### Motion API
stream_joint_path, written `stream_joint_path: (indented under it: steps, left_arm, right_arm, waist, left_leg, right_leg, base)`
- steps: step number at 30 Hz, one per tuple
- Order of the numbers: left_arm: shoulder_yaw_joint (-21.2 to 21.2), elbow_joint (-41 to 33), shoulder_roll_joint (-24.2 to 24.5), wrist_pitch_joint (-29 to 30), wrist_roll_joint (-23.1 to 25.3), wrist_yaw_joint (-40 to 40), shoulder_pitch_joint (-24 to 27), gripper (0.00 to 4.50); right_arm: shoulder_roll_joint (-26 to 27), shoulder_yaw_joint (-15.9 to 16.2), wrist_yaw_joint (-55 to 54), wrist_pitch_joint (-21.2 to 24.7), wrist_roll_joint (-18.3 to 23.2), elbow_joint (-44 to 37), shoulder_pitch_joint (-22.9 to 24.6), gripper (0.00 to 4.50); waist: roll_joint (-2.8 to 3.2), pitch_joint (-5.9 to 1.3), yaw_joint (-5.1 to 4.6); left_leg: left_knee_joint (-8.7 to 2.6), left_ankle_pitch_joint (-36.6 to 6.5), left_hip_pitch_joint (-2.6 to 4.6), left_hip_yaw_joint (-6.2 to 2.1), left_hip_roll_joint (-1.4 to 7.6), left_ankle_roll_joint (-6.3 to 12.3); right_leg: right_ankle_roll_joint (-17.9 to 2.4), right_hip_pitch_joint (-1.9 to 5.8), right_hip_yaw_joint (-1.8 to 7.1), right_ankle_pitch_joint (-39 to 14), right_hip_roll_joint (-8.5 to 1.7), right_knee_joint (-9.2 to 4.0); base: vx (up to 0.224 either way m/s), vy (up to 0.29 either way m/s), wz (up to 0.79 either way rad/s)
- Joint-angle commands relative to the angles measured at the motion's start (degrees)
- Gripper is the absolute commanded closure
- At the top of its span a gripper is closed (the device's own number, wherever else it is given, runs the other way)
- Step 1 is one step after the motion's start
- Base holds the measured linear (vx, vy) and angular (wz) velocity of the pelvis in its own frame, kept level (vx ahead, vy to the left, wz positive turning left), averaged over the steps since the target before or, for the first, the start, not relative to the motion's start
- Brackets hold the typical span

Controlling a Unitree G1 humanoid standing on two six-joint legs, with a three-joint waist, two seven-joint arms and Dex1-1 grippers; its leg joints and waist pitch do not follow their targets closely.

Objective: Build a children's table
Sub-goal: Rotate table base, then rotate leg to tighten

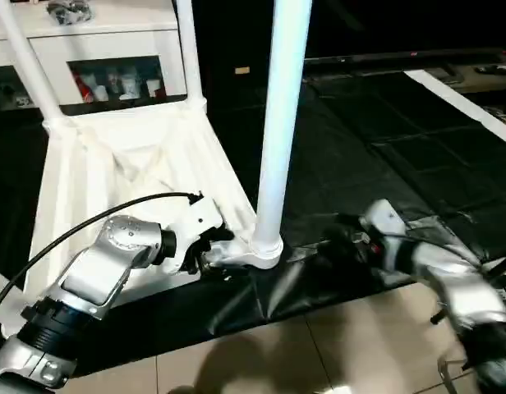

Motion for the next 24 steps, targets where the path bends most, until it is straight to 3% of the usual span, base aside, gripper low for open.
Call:
stream_joint_path:
  steps: [1,4,7,14,24]
  left_arm:
    - [0.0,-0.1,-0.2,2.6,0.5,1.8,-0.5,0.91]
    - [0.4,-0.2,-0.2,5.6,0.7,2.7,-0.3,1.21]
    - [0.9,-0.2,-0.5,6.3,0.6,3.0,-0.1,1.35]
    - [1.6,0.3,-1.0,5.4,0.3,3.8,0.6,1.96]
    - [1.5,0.5,-1.6,4.0,-0.3,2.8,0.7,2.66]
  right_arm:
    - [-1.2,0.2,3.3,3.8,3.1,-7.0,1.0,0.0]
    - [-1.1,-0.4,4.5,7.6,6.4,-11.9,1.5,0.0]
    - [-1.3,-0.4,5.1,9.8,8.0,-14.4,1.8,0.0]
    - [-1.7,0.4,5.7,11.3,8.2,-16.0,2.1,0.0]
    - [-2.0,0.7,4.9,14.6,9.0,-18.1,2.3,0.0]
  waist:
    - [-0.27,-3.67,0.24]
    - [-0.3,-3.63,0.24]
    - [-0.29,-3.7,0.39]
    - [-0.69,-3.71,0.61]
    - [-0.61,-3.8,0.94]
  left_leg:
    - [-3.82,-15.5,0.15,0.95,-1.26,2.17]
    - [-3.9,-15.5,0.19,0.85,-1.22,2.04]
    - [-3.86,-14.9,0.29,0.9,-1.14,1.78]
    - [-3.82,-13.9,0.06,0.92,-1.22,1.64]
    - [-3.77,-13.0,0.06,0.93,-1.23,1.4]
  right_leg:
    - [-9.0,3.18,1.68,-17.7,-1.26,-5.12]
    - [-8.4,3.04,1.61,-19.2,-1.27,-5.22]
    - [-9.3,2.89,1.7,-17.5,-1.3,-5.11]
    - [-9.1,3.02,1.67,-17.1,-1.44,-5.05]
    - [-8.8,3.1,1.73,-16.4,-1.54,-4.93]
  base:
    - [0.0,0.0,0.0]
    - [0.0,0.0,0.0]
    - [0.0,0.0,0.0]
    - [0.0,0.0,0.0]
    - [0.0,0.0,0.0]
